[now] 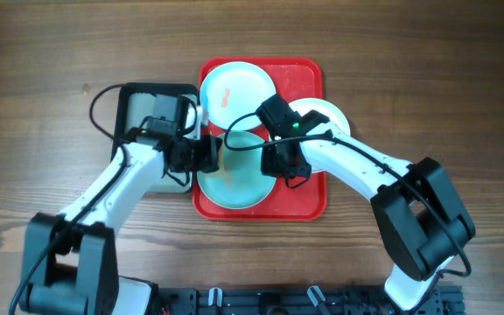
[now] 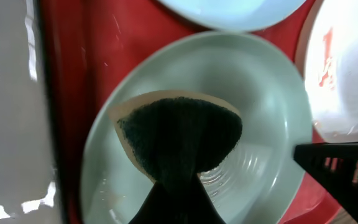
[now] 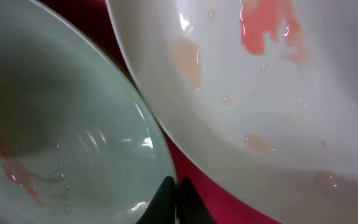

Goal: Clean dirty plates on tray and stack at the side
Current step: 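Scrub the lower blue plate with the sponge in the left gripper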

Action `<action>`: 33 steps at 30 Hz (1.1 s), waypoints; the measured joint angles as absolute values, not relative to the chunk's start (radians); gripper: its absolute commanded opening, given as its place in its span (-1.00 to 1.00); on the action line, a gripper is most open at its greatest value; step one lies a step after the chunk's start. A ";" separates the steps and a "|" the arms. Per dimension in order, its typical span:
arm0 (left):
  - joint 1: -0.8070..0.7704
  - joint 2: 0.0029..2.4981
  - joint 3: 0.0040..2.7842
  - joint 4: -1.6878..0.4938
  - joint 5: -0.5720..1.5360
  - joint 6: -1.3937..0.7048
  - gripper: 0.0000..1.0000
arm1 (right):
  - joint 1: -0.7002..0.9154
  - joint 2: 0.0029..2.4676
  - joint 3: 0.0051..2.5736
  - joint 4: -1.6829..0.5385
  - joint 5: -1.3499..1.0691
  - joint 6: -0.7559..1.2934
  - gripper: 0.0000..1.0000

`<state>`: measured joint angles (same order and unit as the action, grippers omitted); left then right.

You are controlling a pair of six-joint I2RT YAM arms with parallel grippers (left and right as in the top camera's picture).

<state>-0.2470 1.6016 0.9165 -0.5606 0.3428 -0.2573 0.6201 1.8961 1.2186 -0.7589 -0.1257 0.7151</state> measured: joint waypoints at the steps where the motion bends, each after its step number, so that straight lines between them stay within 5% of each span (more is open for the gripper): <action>1: -0.255 1.612 0.916 -0.559 0.343 -0.259 -0.92 | 0.620 1.896 1.219 -0.758 -0.126 0.715 -0.91; 33: -0.358 1.670 0.863 -0.488 0.120 -0.403 -0.92 | 0.620 1.896 1.219 -0.757 -0.126 0.715 -0.91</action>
